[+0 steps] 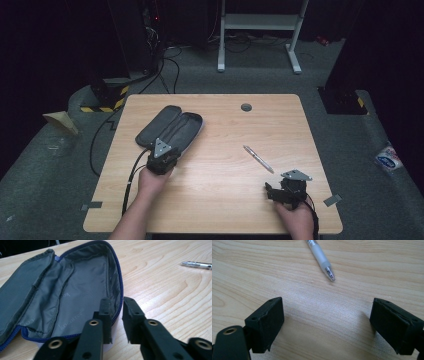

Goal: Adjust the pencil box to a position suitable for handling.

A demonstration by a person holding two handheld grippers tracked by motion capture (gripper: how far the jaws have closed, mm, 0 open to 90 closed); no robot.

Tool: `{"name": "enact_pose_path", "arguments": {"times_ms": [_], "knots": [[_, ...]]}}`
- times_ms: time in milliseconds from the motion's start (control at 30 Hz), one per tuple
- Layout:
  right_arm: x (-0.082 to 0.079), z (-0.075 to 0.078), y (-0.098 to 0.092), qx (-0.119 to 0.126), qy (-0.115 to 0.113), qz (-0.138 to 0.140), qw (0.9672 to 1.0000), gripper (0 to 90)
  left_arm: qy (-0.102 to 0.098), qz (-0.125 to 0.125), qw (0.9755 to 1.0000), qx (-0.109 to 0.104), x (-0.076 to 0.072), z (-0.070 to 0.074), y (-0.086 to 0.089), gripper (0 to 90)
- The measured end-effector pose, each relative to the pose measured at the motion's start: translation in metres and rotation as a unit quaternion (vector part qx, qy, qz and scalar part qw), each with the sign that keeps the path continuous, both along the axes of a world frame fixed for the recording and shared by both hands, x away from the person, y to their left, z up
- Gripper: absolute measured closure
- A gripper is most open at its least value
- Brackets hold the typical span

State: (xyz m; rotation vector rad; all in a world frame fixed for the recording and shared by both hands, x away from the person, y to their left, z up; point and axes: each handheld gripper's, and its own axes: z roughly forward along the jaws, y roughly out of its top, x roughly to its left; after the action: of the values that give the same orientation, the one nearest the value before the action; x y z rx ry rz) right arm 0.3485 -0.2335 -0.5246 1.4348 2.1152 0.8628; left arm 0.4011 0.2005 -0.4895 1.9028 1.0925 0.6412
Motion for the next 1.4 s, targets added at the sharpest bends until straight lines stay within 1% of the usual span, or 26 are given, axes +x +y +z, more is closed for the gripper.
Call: {"name": "enact_pose_path", "arguments": {"times_ms": [133, 267, 400, 467, 567, 633, 700, 733, 767, 800, 867, 1067, 1167, 1233, 1267, 1300, 1400], "knots": [[0.0, 0.0, 0.0, 0.0, 0.0, 0.0, 1.0, 11.8, 0.006, -0.011, 0.9999, 0.005, -0.003, -0.004, -0.003, 86.4], [0.0, 0.0, 0.0, 0.0, 0.0, 0.0, 1.0, 11.9, 0.009, -0.014, 0.9998, 0.008, -0.006, -0.007, -0.004, 87.5], [0.0, 0.0, 0.0, 0.0, 0.0, 0.0, 1.0, 11.8, 0.008, -0.016, 0.9997, 0.014, -0.008, -0.007, -0.005, 87.9], [0.0, 0.0, 0.0, 0.0, 0.0, 0.0, 1.0, 11.9, 0.01, -0.022, 0.9997, 0.007, -0.012, -0.007, -0.005, 88.0], [0.0, 0.0, 0.0, 0.0, 0.0, 0.0, 1.0, 11.9, 0.009, -0.027, 0.9995, 0.01, -0.015, -0.006, -0.006, 88.0], [0.0, 0.0, 0.0, -0.001, 0.0, 0.0, 1.0, 12.1, 0.011, -0.029, 0.9995, 0.003, -0.021, -0.006, -0.005, 88.0], [0.0, 0.0, 0.0, 0.0, 0.0, 0.0, 1.0, 12.3, 0.011, -0.033, 0.9994, 0.003, -0.025, -0.005, -0.006, 88.0], [0.0, 0.0, 0.0, 0.0, 0.0, 0.0, 1.0, 12.3, 0.011, -0.033, 0.9994, 0.003, -0.025, -0.005, -0.006, 88.0], [-0.001, 0.0, 0.0, 0.0, 0.0, -0.001, 1.0, 12.3, 0.012, -0.036, 0.9993, 0.003, -0.029, -0.006, -0.006, 88.0], [-0.001, 0.0, 0.0, 0.001, 0.0, -0.001, 1.0, 12.3, 0.012, -0.036, 0.9993, 0.003, -0.029, -0.006, -0.006, 88.0], [0.0, 0.0, 0.0, 0.001, 0.0, -0.001, 1.0, 12.3, 0.012, -0.043, 0.999, 0.005, -0.034, -0.007, -0.007, 88.0], [0.0, 0.0, 0.0, 0.0, 0.0, -0.001, 1.0, 12.3, 0.01, -0.046, 0.9989, 0.01, -0.04, -0.007, -0.005, 88.0], [0.0, 0.0, 0.0, 0.0, 0.0, -0.001, 1.0, 12.3, 0.011, -0.049, 0.9987, 0.009, -0.048, -0.007, -0.005, 88.0], [0.0, 0.0, 0.0, 0.0, 0.0, -0.001, 1.0, 12.3, 0.012, -0.051, 0.9986, 0.012, -0.05, -0.007, -0.005, 88.0], [-0.001, 0.0, 0.0, 0.0, 0.001, 0.0, 1.0, 12.3, 0.009, -0.055, 0.9982, 0.021, -0.056, -0.007, -0.006, 88.0], [-0.001, 0.0, 0.0, 0.001, 0.001, 0.001, 1.0, 12.3, 0.009, -0.055, 0.9982, 0.021, -0.056, -0.007, -0.006, 88.0], [-0.001, 0.0, 0.0, 0.0, 0.001, 0.001, 1.0, 12.3, 0.008, -0.061, 0.9976, 0.031, -0.069, -0.006, -0.006, 88.0]]}}
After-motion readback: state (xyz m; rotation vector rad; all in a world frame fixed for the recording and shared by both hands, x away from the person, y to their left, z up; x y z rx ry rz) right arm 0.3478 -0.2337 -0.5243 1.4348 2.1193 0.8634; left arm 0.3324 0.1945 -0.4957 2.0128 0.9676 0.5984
